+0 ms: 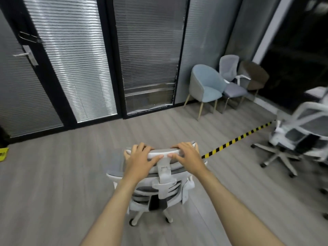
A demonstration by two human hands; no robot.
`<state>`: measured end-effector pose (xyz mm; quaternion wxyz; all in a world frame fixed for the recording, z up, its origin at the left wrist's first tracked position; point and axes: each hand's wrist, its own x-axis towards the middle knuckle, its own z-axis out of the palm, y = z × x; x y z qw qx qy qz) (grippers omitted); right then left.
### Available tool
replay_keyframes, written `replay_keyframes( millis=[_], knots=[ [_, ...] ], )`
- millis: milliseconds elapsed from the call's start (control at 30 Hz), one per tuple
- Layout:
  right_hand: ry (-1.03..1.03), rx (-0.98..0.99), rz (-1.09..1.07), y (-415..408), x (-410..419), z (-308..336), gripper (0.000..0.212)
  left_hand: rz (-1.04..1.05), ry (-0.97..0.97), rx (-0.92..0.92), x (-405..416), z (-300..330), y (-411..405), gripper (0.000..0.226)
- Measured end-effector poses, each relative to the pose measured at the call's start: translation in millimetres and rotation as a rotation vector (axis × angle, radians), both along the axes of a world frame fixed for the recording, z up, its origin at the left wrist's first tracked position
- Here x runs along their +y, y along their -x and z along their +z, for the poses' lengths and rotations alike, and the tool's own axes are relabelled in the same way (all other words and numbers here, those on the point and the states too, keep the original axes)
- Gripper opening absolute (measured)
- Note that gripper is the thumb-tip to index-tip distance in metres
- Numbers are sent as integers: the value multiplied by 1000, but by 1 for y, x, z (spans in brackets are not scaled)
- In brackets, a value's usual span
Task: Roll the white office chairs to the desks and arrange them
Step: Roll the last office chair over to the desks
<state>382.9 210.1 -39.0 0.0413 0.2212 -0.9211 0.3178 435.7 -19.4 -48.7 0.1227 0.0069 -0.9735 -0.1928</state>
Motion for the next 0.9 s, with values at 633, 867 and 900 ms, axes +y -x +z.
replay_keyframes(
  millis=[633,867,900],
  knots=[
    [32,27,-390,-232,394,8,43,-454,-21,-38,394,9,-122,56],
    [47,24,-492,-300,562,4,42,-571,-13,-18,566,10,-166,60],
    [46,20,-506,-308,582,5,42,-585,-7,-26,588,12,-169,59]
  ],
)
